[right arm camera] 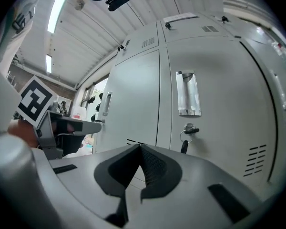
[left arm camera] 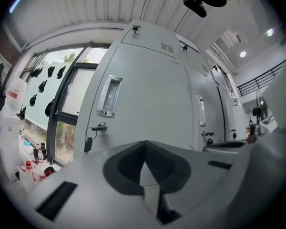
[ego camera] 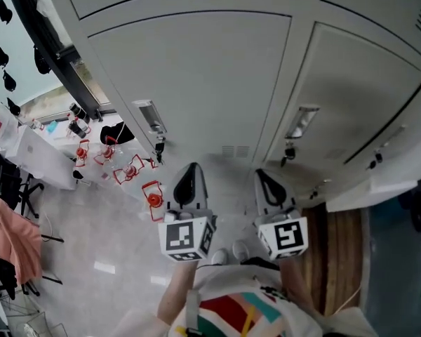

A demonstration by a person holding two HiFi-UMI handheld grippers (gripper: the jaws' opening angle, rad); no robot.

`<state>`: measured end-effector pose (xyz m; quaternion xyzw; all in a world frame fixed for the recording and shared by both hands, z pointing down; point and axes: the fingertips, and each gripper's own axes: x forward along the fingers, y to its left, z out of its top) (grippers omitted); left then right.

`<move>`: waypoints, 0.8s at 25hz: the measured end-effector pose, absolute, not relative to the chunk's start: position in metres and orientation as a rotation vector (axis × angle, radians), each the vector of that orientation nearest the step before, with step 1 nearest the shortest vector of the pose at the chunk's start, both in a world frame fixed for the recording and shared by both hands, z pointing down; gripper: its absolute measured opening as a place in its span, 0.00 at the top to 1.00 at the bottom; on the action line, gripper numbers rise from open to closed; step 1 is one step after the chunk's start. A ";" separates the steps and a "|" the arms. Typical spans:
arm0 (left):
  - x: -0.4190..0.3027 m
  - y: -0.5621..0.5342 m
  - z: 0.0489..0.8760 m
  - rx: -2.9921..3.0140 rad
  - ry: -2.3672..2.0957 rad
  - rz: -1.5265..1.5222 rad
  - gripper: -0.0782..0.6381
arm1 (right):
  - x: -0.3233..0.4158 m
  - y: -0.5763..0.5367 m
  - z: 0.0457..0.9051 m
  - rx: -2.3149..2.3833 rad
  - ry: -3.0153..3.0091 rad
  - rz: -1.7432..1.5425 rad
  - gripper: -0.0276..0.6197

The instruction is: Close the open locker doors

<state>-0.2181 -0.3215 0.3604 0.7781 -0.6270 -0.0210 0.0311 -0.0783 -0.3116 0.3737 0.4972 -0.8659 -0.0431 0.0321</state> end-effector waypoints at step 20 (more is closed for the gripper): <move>-0.205 -0.311 0.368 2.426 -1.923 -0.073 0.88 | -0.068 -0.313 0.377 1.527 -2.669 -0.125 0.95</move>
